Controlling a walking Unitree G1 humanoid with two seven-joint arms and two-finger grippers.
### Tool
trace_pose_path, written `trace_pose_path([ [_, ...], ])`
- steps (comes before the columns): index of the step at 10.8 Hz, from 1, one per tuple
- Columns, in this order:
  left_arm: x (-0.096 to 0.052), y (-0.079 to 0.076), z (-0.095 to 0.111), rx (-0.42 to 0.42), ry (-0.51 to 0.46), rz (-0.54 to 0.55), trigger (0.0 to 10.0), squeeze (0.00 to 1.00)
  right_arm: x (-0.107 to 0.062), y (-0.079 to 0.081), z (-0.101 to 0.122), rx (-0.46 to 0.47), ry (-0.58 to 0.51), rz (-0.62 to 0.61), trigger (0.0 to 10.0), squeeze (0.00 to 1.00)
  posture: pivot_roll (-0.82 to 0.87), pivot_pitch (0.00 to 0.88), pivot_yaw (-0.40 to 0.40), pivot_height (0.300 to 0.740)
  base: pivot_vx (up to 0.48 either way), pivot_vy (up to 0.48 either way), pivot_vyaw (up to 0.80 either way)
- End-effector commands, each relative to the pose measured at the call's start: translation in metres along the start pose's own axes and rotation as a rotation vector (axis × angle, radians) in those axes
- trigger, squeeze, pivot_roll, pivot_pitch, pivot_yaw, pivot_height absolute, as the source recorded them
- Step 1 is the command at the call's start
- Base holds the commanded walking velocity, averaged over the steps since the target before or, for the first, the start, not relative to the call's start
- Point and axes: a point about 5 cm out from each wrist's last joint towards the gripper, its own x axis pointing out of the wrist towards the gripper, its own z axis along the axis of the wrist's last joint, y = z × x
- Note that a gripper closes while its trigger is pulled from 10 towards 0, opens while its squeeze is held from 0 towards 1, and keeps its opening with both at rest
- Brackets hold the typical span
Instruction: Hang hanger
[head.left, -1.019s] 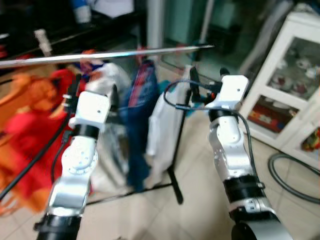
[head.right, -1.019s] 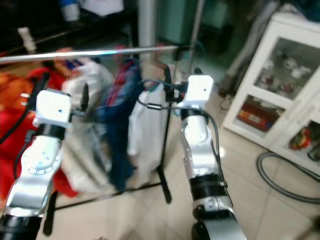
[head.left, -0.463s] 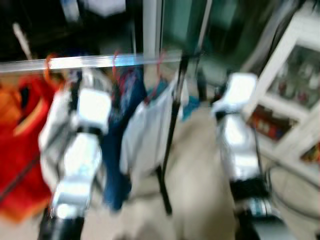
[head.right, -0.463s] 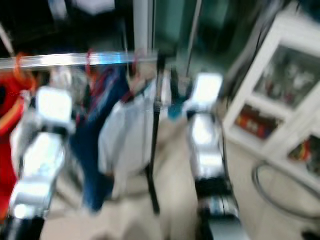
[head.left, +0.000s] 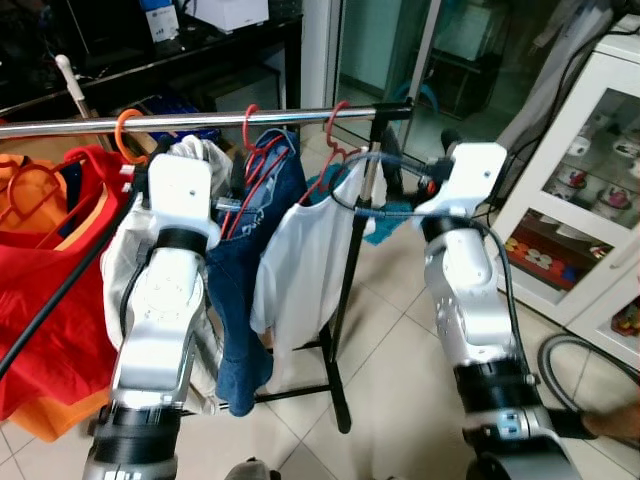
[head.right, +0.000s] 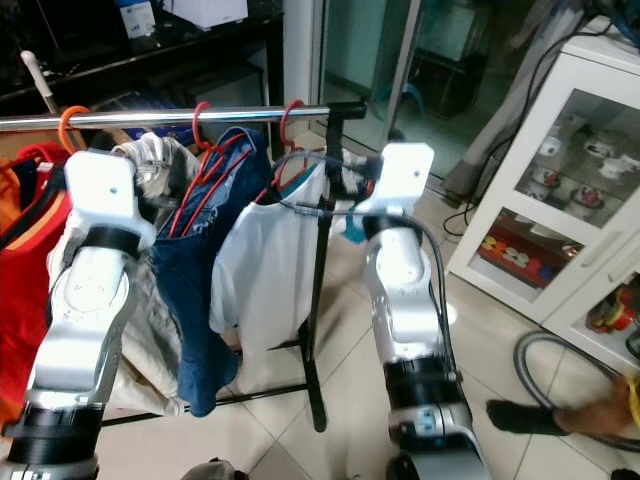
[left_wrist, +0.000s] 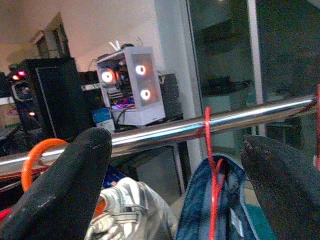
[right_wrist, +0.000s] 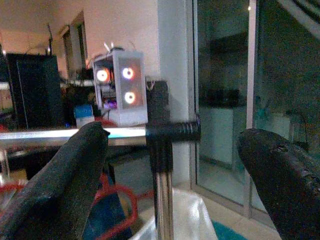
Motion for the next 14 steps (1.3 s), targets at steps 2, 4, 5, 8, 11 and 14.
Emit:
trace_pose_path([
  [2, 0.002, 0.002, -0.002, 0.019, 0.017, 0.003, 10.0, 0.00, -0.003, -0.006, -0.004, -0.031, 0.024, -0.010, 10.0, 0.00, 0.10, 0.028, 0.003, 0.740, 0.000, 0.000, 0.00],
  [4, -0.002, -0.003, -0.014, -0.005, 0.069, 0.026, 10.0, 0.00, -0.009, -0.005, -0.012, -0.032, 0.061, -0.008, 10.0, 0.00, 0.10, 0.031, 0.007, 0.740, 0.000, 0.000, 0.00],
  [5, 0.001, 0.001, -0.020, -0.027, 0.095, 0.029, 10.0, 0.00, -0.010, -0.003, -0.014, -0.031, 0.069, -0.006, 10.0, 0.00, 0.10, 0.032, 0.006, 0.740, 0.000, 0.000, 0.00],
  [8, 0.026, 0.016, -0.044, -0.140, 0.195, 0.052, 10.0, 0.00, -0.010, 0.001, -0.015, -0.028, 0.077, 0.013, 10.0, 0.00, 0.10, 0.034, 0.003, 0.740, 0.000, 0.000, 0.00],
  [11, 0.039, 0.014, -0.051, -0.180, 0.219, 0.034, 10.0, 0.00, -0.011, 0.001, -0.016, -0.029, 0.083, 0.009, 10.0, 0.00, 0.08, 0.027, 0.011, 0.740, 0.000, 0.000, 0.00],
  [14, 0.050, -0.004, -0.031, -0.113, 0.087, -0.075, 10.0, 0.00, -0.014, 0.000, -0.016, -0.030, 0.081, -0.002, 10.0, 0.00, 0.06, 0.019, 0.029, 0.740, 0.000, 0.000, 0.00],
])
